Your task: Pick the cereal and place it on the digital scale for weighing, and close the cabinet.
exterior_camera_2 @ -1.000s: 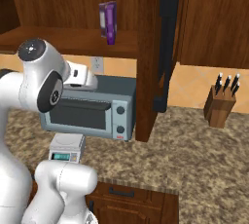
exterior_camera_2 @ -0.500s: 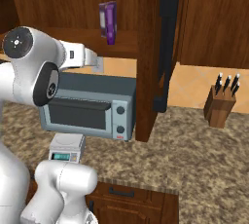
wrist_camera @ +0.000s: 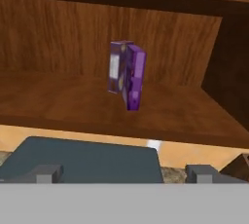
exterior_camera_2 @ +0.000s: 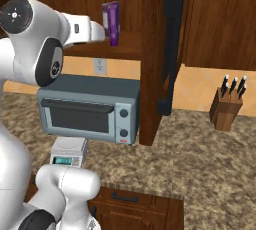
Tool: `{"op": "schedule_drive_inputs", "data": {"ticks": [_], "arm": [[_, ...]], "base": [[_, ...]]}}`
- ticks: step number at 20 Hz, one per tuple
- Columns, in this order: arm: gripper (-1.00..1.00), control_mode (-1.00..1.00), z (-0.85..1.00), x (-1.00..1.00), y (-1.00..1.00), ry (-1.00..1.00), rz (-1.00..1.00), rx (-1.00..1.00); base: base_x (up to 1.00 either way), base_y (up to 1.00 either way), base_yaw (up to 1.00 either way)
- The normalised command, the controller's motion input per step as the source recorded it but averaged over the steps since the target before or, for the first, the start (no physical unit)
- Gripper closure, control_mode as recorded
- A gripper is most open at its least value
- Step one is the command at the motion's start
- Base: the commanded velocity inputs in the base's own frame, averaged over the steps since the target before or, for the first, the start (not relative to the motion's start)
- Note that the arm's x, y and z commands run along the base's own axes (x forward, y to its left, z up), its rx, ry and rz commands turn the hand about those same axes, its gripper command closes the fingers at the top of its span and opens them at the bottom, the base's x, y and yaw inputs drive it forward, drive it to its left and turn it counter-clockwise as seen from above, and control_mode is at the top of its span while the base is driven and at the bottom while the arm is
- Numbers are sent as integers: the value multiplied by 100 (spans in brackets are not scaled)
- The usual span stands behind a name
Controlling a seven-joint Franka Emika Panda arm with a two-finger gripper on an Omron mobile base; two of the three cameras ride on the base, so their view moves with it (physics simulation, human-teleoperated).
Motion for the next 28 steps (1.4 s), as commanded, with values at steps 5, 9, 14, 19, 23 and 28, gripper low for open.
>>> {"op": "schedule_drive_inputs", "data": {"ticks": [5, 9, 14, 19, 23, 28], "arm": [[-100, -100, 9, 26, -14, -2, 2, 0], [-100, -100, 0, 41, -6, -7, 2, 0], [-100, -100, -4, 42, 0, -5, 5, 9], [-100, -100, -10, 51, 0, 0, 5, 11], [-100, -100, -11, 44, 0, 0, 1, 0], [-100, -100, -15, 36, 0, 0, 0, 0]], "base": [[0, 0, 0], [0, 0, 0], [0, 0, 0], [0, 0, 0], [0, 0, 0], [0, 0, 0]]}}
